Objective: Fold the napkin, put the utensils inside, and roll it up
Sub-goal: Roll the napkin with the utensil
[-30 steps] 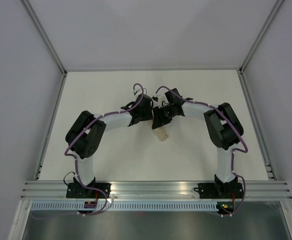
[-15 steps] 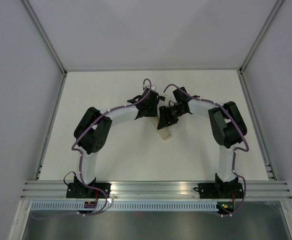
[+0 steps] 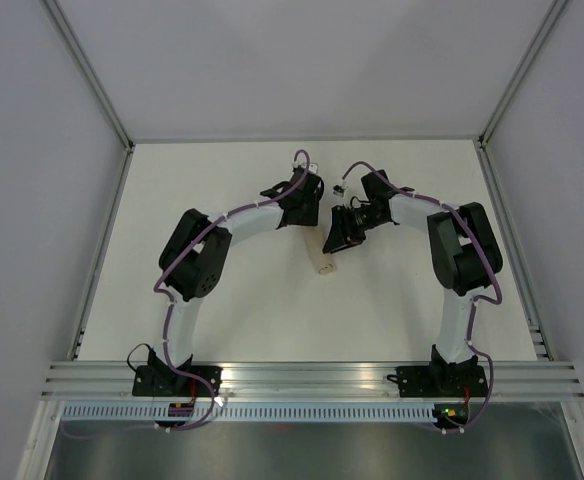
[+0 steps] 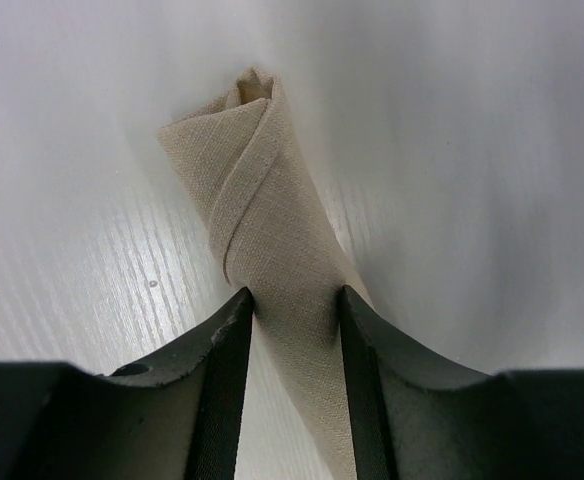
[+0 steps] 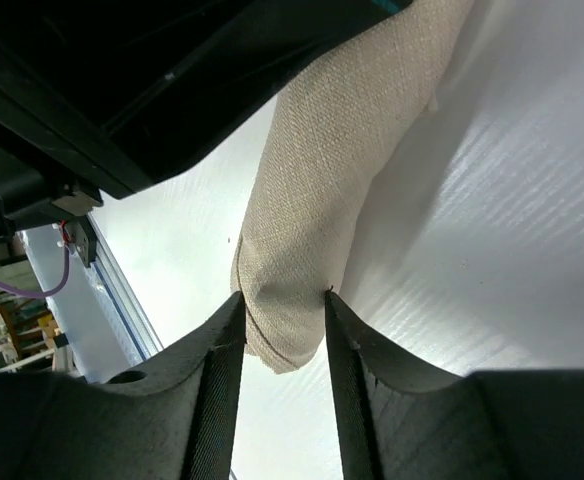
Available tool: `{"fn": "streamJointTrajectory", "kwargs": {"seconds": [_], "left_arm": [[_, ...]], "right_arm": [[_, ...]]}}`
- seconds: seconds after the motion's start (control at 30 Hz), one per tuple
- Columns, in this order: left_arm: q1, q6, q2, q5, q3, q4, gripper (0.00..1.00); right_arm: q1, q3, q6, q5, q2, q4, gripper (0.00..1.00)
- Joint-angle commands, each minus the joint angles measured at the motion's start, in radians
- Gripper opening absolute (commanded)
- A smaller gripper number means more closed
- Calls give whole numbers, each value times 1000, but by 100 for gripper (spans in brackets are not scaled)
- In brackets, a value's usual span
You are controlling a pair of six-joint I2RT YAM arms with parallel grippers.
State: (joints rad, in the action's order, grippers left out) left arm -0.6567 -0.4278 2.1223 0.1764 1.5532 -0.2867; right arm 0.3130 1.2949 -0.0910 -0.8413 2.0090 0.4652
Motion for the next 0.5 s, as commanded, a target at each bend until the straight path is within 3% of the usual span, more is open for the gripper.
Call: {"fn": "streamJointTrajectory", "kwargs": {"seconds": [0.0,0.47], "left_arm": [[5,49,27,-14,53,-28,46],[5,86,74,-84,153,-43,52]], "right_arm": [[-3,-20,-46,-39,-36,-3,42],[-3,-31,-67,-30,27,-31,34]]}}
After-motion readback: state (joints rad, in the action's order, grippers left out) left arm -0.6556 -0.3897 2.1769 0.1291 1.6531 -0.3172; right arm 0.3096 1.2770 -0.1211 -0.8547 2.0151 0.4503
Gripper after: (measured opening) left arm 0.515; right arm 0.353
